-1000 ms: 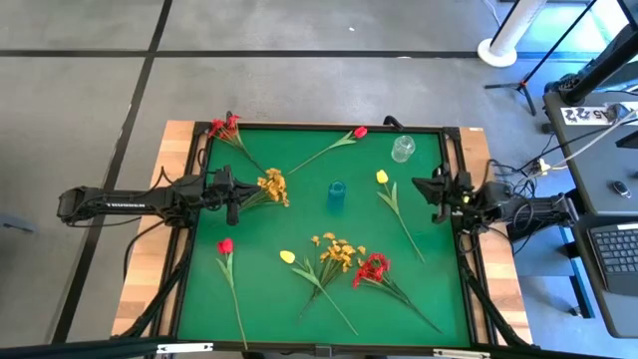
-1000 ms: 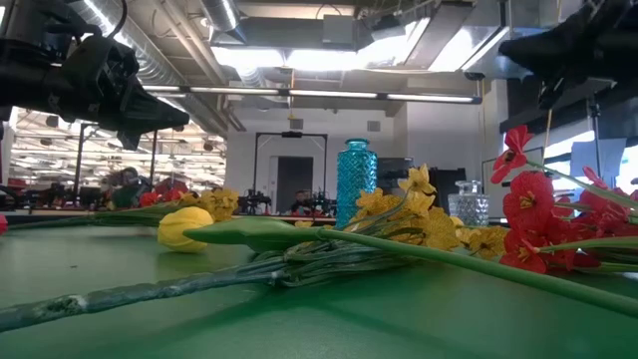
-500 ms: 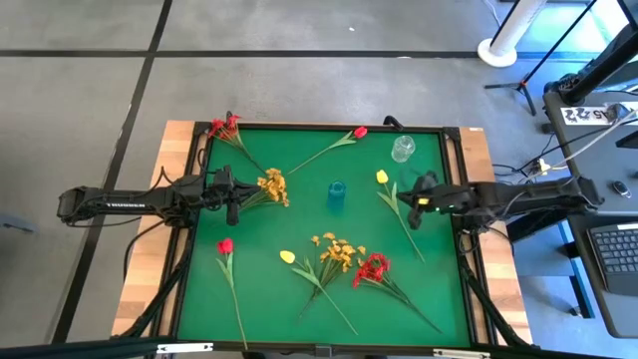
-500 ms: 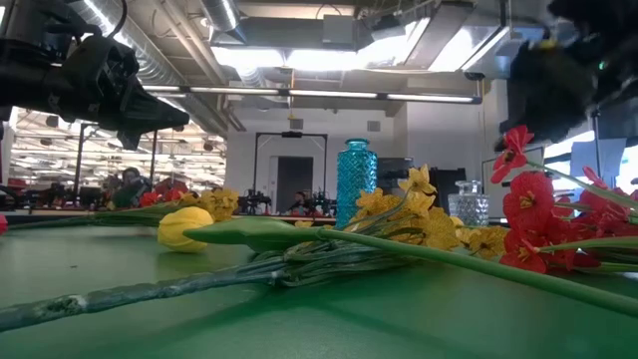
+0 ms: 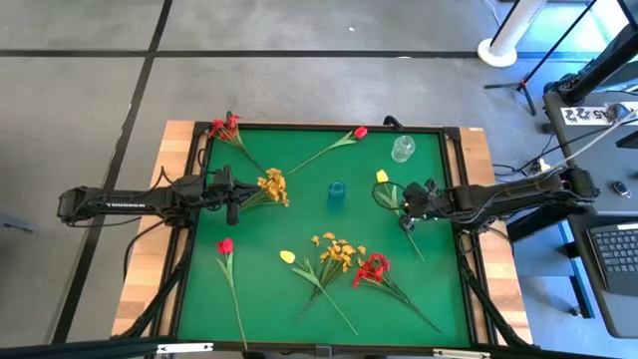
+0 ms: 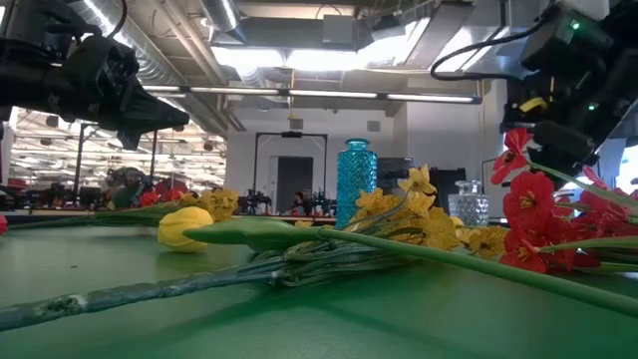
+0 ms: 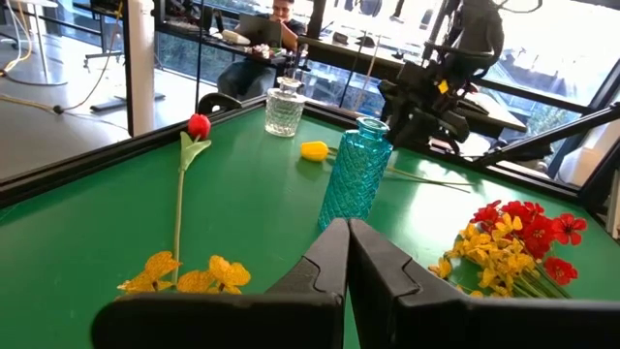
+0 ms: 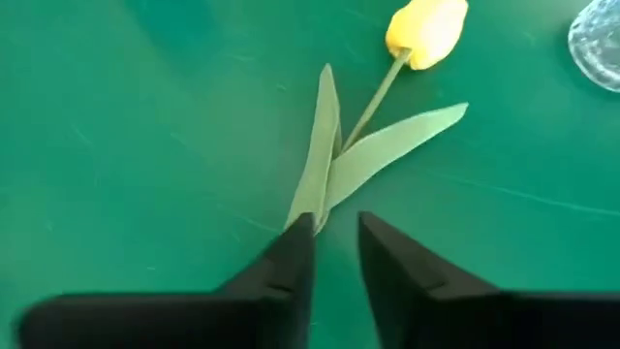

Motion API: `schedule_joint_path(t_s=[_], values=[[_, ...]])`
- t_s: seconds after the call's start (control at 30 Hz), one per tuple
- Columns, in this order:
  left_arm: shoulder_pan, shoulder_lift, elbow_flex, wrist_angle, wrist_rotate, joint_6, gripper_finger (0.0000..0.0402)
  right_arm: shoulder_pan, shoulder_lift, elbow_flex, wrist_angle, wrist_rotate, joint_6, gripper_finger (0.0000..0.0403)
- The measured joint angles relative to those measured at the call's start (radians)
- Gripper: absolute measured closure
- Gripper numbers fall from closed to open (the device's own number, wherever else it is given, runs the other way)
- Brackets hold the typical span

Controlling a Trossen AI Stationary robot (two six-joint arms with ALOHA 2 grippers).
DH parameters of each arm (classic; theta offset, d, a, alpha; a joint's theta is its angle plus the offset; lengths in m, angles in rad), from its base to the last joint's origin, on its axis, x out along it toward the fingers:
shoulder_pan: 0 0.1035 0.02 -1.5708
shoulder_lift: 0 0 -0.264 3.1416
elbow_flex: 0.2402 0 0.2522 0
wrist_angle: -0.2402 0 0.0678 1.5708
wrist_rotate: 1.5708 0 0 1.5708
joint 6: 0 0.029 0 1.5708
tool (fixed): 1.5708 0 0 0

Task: Sort flowers into vase by color
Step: Put the top yellow flower into the blue crystal vase

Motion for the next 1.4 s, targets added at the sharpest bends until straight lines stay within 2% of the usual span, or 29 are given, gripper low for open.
schedule_joint_path(t_s=[0.17, 0.27, 0.37, 0.53, 0.67, 0.8, 1.0, 1.1, 1.23, 1.4], values=[[0.000, 0.000, 0.000, 0.000, 0.000, 0.000, 0.0399, 0.000, 0.071, 0.001, 0.092, -0.004, 0.013, 0.0201], [0.000, 0.000, 0.000, 0.000, 0.000, 0.000, 0.0399, -0.006, 0.110, 0.001, 0.127, -0.002, 0.046, 0.0162], [0.000, 0.000, 0.000, 0.000, 0.000, 0.000, 0.0399, -0.035, 0.147, 0.001, 0.120, -0.001, 0.071, 0.0145], [0.000, 0.000, 0.000, 0.000, 0.000, 0.000, 0.0399, -0.091, 0.226, -0.001, 0.124, -0.004, 0.076, 0.0145], [0.000, 0.000, 0.000, 0.000, 0.000, 0.000, 0.0399, -0.106, 0.285, 0.001, 0.146, -0.014, 0.052, 0.0162], [0.000, 0.000, 0.000, 0.000, 0.000, 0.000, 0.0399, -0.105, 0.323, 0.003, 0.168, -0.041, 0.046, 0.0206], [0.000, 0.000, 0.000, 0.000, 0.000, 0.000, 0.0399, -0.105, 0.323, 0.003, 0.176, -0.083, 0.016, 0.0325], [0.000, 0.000, 0.000, 0.000, 0.000, 0.000, 0.0399, -0.105, 0.295, 0.005, 0.171, -0.095, -0.063, 0.0385], [0.000, 0.000, 0.000, 0.000, 0.000, 0.000, 0.0399, -0.105, 0.212, 0.008, 0.145, -0.072, -0.078, 0.0380], [0.000, 0.000, 0.000, 0.000, 0.000, 0.000, 0.0399, -0.105, 0.040, 0.017, 0.163, -0.058, -0.097, 0.0394]])
